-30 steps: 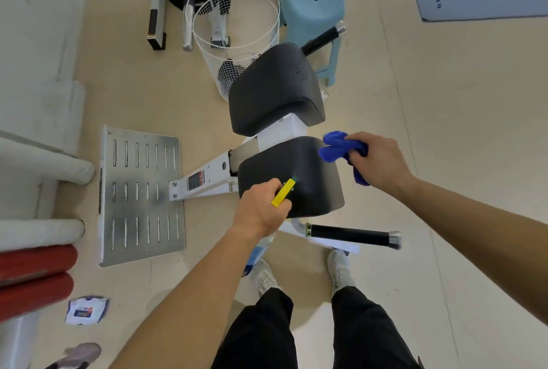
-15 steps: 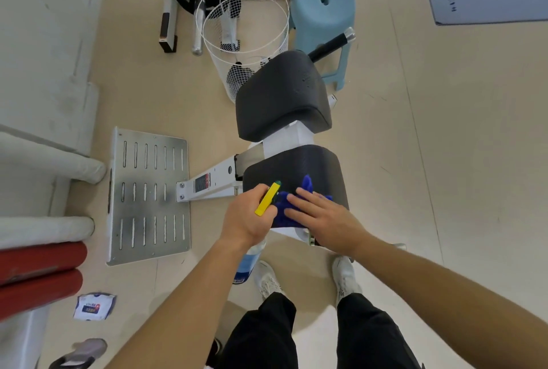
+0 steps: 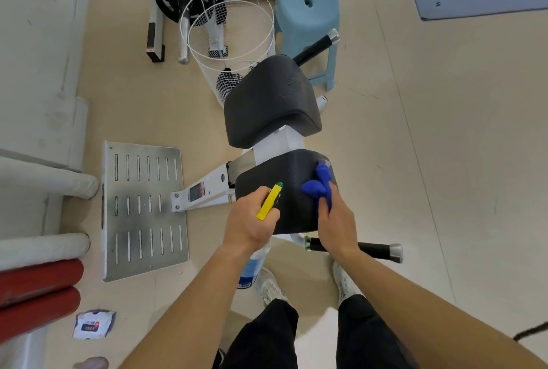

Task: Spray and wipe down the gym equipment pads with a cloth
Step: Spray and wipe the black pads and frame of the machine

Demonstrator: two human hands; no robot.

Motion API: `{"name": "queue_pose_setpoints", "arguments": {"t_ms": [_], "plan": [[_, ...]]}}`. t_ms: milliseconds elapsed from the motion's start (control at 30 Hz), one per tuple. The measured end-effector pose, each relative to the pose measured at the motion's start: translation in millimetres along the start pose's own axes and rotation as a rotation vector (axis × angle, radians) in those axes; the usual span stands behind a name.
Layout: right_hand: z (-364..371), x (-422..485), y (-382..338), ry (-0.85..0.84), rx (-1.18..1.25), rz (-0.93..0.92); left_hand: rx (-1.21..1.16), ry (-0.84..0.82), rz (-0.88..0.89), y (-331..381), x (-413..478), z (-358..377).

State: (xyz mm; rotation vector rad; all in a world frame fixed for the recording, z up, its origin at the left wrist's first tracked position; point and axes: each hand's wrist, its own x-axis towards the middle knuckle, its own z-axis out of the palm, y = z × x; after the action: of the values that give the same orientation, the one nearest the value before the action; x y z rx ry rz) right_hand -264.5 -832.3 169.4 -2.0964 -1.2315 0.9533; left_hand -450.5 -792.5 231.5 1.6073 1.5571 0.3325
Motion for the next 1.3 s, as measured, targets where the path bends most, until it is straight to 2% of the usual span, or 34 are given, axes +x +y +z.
{"name": "queue_pose_setpoints", "arguments": {"t_ms": [133, 233, 367, 433, 467, 533, 633, 700, 800, 900, 1033, 1167, 1300], "plan": [[5.3, 62.7, -44.2, 0.057, 0.125, 0.105, 0.016, 0.0, -0.005, 0.9, 3.9, 4.6], [4.6, 79.0, -59.6, 0.066, 0.036, 0.035, 0.026, 0.007, -0.004, 0.7, 6.0, 4.6], [3.5, 16.7, -30.4, -0.065, -0.129, -0.239, -0.006, 0.003, 0.003, 2.7, 7.9, 1.6], [10.8, 0.9, -18.2, -0.138, -0.324, -0.478, -0.022, 0.009, -0.001, 4.4, 9.8, -1.0], [15.3, 5.8, -17.5, -0.134, -0.384, -0.57, -0.034, 0.014, -0.014, 4.3, 10.7, -2.6], [24.6, 30.9, -32.6, -0.084, -0.443, -0.638, -0.055, 0.031, -0.051, 0.0, 12.0, -7.6], [35.3, 78.2, -76.7, -0.145, -0.544, -0.581, -0.047, 0.054, -0.098, -8.9, 14.1, -18.3], [40.0, 104.6, -104.4, -0.198, -0.667, -0.472, -0.025, 0.065, -0.118, -14.0, 15.8, -27.0], [47.9, 124.5, -132.9, -0.344, -0.856, -0.362, -0.008, 0.091, -0.133, -23.3, 18.0, -39.4], [79.4, 115.2, -147.0, -0.489, -1.048, -0.465, -0.032, 0.138, -0.153, -39.4, 20.1, -51.4], [135.6, 105.8, -141.6, -0.593, -1.226, -0.573, -0.047, 0.173, -0.161, -61.3, 25.2, -59.1], [151.2, 125.1, -133.6, -0.668, -1.11, -0.541, -0.023, 0.164, -0.112, -68.8, 32.1, -57.8], [98.4, 144.8, -135.7, -0.689, -0.922, -0.533, -0.041, 0.152, -0.105, -66.4, 41.1, -53.7]]}}
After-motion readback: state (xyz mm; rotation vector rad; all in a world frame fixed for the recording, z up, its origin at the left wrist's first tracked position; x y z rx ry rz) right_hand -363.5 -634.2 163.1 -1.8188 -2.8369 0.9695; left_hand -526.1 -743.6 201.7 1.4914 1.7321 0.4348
